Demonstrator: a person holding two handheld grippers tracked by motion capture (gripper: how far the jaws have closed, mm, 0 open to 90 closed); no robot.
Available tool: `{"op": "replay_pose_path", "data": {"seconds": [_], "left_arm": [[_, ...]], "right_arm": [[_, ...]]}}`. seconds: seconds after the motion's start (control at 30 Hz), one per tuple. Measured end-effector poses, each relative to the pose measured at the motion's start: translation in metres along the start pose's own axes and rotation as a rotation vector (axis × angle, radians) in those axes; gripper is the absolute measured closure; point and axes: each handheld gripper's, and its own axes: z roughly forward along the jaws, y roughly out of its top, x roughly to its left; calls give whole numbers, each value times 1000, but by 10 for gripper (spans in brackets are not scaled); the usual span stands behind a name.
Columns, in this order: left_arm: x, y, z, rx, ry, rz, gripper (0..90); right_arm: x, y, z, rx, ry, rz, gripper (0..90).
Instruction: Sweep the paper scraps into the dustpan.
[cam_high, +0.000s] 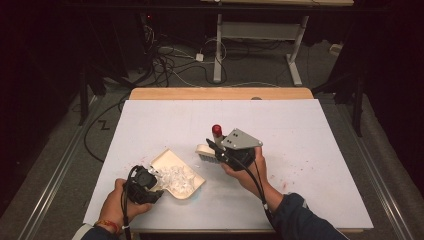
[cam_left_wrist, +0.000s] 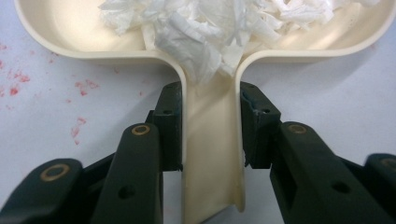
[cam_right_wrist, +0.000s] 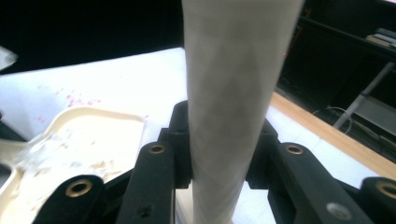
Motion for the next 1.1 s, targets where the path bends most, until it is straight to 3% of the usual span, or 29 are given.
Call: {"op": "replay_pose_path", "data": {"seconds": [0.13, 0.27, 0.4, 0.73, 0.8, 0.9, 1.1], "left_arm": [[0, 0, 1, 0, -1, -1, 634], [0, 0, 0, -6, -3, -2, 634], [0, -1, 0, -13, 3, -3, 634], [2, -1, -4, -12, 5, -6, 633], [2, 0, -4, -11, 9, -6, 633], [2, 1, -3, -9, 8, -7, 633], [2, -1, -1, -5, 8, -5, 633]], "right_arm": [[20, 3, -3, 1, 73, -36, 702], [34, 10, -7, -18, 154, -17, 702], [35, 15, -15, -46, 149, -10, 702], [11, 18, -30, -79, 101, 47, 702], [10, 15, -29, -67, 107, 58, 701], [14, 10, -25, -48, 158, 88, 702], [23, 3, -23, 0, 177, 40, 702]]}}
